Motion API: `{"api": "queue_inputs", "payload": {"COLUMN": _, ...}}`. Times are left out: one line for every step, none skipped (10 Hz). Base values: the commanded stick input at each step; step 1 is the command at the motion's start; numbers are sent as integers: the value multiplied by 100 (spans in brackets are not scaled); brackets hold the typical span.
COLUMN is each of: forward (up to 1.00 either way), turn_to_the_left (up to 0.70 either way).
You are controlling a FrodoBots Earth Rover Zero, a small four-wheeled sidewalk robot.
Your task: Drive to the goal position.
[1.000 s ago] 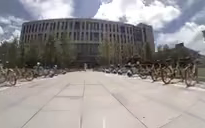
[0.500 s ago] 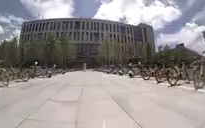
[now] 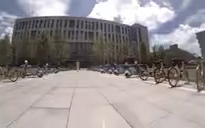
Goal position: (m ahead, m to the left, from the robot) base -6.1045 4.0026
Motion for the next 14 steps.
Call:
{"api": "queue_inputs", "payload": {"forward": 70, "turn_to_the_left": 0}}
{"api": "queue_inputs", "payload": {"forward": 70, "turn_to_the_left": 0}}
{"api": "queue_inputs", "payload": {"forward": 70, "turn_to_the_left": 0}}
{"api": "queue_inputs", "payload": {"forward": 70, "turn_to_the_left": 0}}
{"api": "queue_inputs", "payload": {"forward": 70, "turn_to_the_left": 0}}
{"api": "queue_inputs", "payload": {"forward": 70, "turn_to_the_left": 0}}
{"api": "queue_inputs", "payload": {"forward": 70, "turn_to_the_left": 0}}
{"api": "queue_inputs", "payload": {"forward": 70, "turn_to_the_left": 0}}
{"api": "queue_inputs", "payload": {"forward": 70, "turn_to_the_left": 0}}
{"api": "queue_inputs", "payload": {"forward": 70, "turn_to_the_left": 0}}
{"api": "queue_inputs", "payload": {"forward": 70, "turn_to_the_left": 0}}
{"api": "queue_inputs", "payload": {"forward": 70, "turn_to_the_left": 0}}
{"api": "queue_inputs", "payload": {"forward": 70, "turn_to_the_left": 0}}
{"api": "queue_inputs", "payload": {"forward": 70, "turn_to_the_left": 3}}
